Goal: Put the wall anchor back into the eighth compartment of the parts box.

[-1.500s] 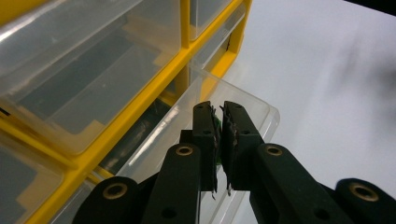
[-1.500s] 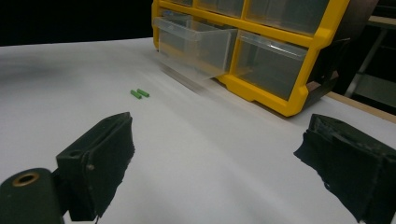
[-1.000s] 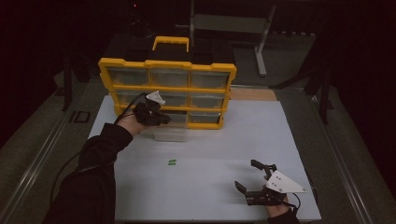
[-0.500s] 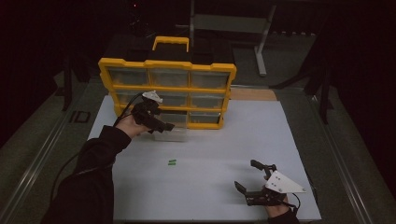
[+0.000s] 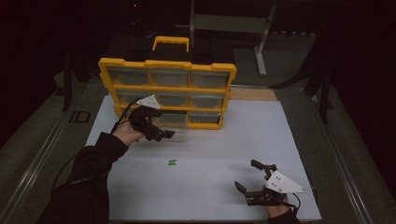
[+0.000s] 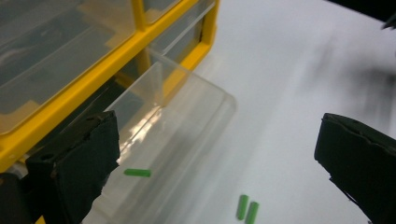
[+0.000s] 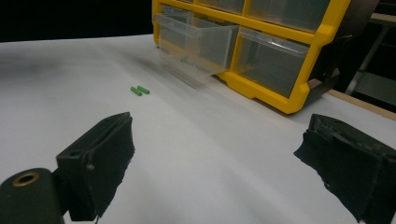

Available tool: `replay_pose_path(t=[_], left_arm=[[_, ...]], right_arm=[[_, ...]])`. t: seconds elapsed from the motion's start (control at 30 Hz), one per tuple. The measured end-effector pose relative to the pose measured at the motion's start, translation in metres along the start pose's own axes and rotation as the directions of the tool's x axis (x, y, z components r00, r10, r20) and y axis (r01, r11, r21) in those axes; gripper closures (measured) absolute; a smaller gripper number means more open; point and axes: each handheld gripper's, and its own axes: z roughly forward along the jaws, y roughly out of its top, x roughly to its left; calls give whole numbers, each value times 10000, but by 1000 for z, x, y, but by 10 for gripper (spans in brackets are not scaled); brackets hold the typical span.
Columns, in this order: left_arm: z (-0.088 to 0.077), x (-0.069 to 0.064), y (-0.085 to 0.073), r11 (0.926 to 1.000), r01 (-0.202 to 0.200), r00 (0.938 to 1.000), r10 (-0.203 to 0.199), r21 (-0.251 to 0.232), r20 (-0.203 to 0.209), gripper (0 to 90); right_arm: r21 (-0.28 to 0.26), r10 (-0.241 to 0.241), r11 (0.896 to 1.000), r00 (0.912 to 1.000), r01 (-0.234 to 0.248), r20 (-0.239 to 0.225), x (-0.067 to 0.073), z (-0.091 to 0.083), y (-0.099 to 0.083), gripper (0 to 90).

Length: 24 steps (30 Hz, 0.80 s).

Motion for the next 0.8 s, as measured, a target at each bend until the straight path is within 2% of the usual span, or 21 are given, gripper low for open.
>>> replay_pose_path(t=[0.1, 0.23, 0.27, 0.33, 0.37, 0.5, 0.8], left_arm=[[-5, -3, -4, 9996, -11, 10000, 13, -281, 71, 1], [-9, -5, -10, 9991, 258, 9994, -249, -334, 249, 1], [-10, -6, -15, 9987, 408, 9982, -395, -296, 441, 1], [-10, -8, -17, 9989, 351, 9988, -340, -300, 362, 1], [-11, -11, -22, 9981, 370, 9983, -347, -489, 463, 1], [-12, -17, -30, 9961, 383, 9985, -351, -794, 408, 1], [-6, -27, -41, 9977, 283, 9975, -243, -615, 658, 1]], right_arm=[[-3, -7, 10000, 10000, 7, 0, 0, 0, 0, 88], [-7, -2, 10000, 10000, 2, 2, 0, 0, 0, 88], [0, -15, 10000, 10000, 15, -8, 0, 0, 0, 88], [18, 24, 10000, 10000, -24, -17, 0, 0, 0, 88], [28, 27, 10000, 10000, -27, -22, 0, 0, 0, 88], [21, 28, 10000, 10000, -28, -22, 0, 0, 0, 88], [4, 27, 10000, 10000, -27, -28, 0, 0, 0, 88]])
